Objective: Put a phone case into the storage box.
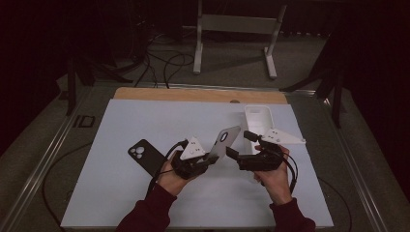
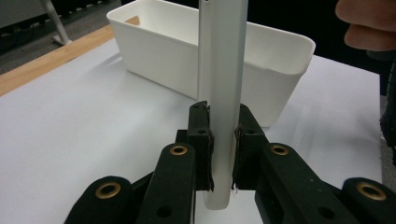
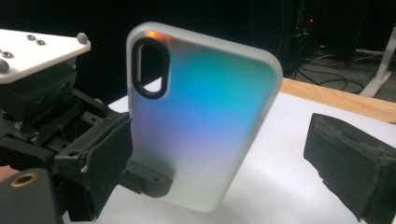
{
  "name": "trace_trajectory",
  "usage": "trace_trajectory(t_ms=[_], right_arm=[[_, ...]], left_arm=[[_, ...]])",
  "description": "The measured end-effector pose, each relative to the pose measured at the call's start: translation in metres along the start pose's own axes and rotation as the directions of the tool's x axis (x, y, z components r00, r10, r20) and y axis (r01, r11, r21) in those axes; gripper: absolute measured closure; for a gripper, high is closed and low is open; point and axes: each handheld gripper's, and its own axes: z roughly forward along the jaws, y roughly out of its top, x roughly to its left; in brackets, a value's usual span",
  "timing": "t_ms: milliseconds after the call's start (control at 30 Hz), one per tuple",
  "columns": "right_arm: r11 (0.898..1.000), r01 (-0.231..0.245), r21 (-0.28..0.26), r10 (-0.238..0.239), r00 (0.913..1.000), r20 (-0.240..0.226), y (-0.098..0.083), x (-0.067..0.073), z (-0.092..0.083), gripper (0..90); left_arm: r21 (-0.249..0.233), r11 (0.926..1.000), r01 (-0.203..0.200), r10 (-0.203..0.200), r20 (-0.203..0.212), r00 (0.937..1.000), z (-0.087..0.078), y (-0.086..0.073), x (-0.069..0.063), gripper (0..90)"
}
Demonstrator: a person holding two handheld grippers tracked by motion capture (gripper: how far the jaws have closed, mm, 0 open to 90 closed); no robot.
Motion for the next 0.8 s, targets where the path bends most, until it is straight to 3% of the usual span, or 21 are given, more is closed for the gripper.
trace_trajectory(t_ms=[333, 800], right_arm=[[0.999, -0.039, -0.012, 0.039, 0.9992, 0.004, 0.005, 0.004, 0.004, 7.9], [0.993, -0.104, -0.051, 0.105, 0.9942, 0.025, 0.007, 0.009, 0.011, 8.1]], left_arm=[[0.003, 0.9999, 0.010, -0.010, -0.014, 0.9999, 0.004, 0.000, -0.001, 81.3], [-0.001, 0.9999, 0.017, -0.017, 0.007, 0.9998, 0.009, 0.000, -0.006, 81.4]])
